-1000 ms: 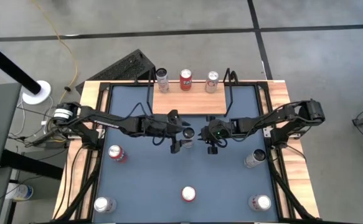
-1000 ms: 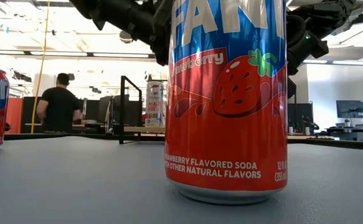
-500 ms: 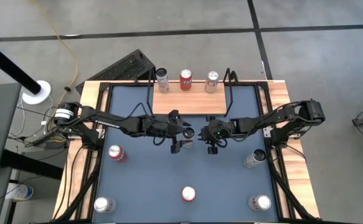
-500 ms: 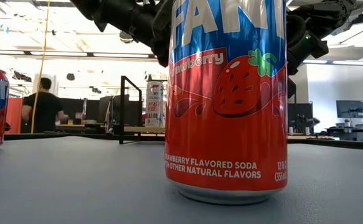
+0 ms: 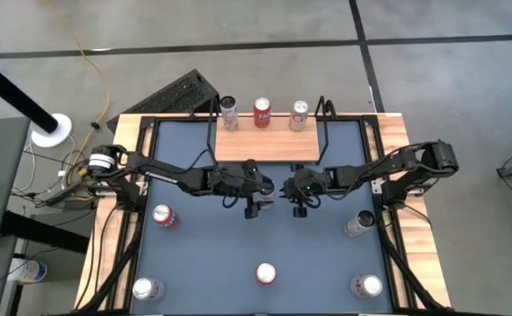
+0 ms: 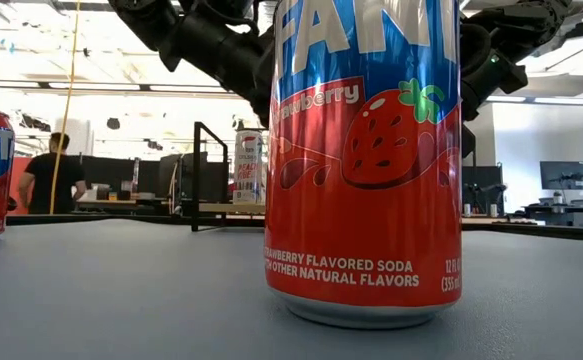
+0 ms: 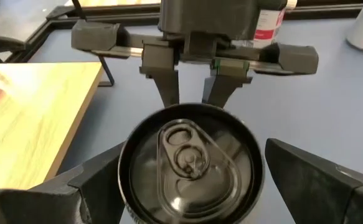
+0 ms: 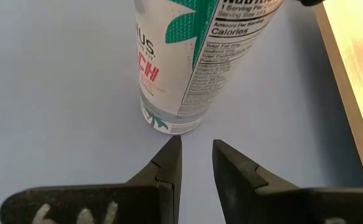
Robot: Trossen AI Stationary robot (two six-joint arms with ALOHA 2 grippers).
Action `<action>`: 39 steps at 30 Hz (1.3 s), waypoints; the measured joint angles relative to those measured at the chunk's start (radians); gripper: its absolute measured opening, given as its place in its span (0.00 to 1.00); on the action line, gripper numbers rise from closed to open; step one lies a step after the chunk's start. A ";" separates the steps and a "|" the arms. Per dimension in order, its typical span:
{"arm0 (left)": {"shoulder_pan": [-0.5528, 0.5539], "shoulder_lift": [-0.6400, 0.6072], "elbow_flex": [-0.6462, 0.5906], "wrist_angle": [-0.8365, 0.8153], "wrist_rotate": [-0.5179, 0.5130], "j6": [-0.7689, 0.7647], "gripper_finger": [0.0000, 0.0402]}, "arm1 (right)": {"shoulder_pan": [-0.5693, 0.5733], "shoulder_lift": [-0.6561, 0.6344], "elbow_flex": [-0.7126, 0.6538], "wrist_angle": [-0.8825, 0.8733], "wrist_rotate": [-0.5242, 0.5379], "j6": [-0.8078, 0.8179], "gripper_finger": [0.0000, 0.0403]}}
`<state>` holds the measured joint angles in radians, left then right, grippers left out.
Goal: Place canned beverage on shelf
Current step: Put the left white-pink soda can on the shelf aligned with the other white-pink soda can
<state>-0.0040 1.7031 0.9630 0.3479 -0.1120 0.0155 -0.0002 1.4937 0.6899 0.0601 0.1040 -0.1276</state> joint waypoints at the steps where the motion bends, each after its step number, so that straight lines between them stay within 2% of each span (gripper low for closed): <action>1: 0.000 0.000 0.000 0.002 0.000 -0.002 0.85 | 0.000 0.000 0.000 0.001 0.000 0.000 0.24; 9: 0.000 0.000 0.000 -0.003 0.000 -0.009 0.81 | 0.000 0.000 0.000 0.000 0.000 0.000 0.24; 18: -0.002 -0.002 0.000 -0.014 -0.026 0.029 0.59 | 0.000 0.000 0.000 0.000 0.000 0.004 0.24; 30: -0.002 -0.035 0.069 -0.160 -0.024 0.095 0.59 | 0.006 0.000 0.000 0.000 0.002 -0.001 0.24; 35: 0.009 -0.114 0.081 -0.192 -0.021 0.130 0.59 | 0.007 0.000 0.000 -0.005 0.002 -0.004 0.24; 39: 0.038 -0.184 0.080 -0.236 0.018 0.130 0.59 | 0.007 0.000 0.000 -0.006 0.002 -0.004 0.24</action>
<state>0.0343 1.5188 1.0435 0.1117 -0.0942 0.1459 0.0067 1.4937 0.6899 0.0539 0.1056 -0.1314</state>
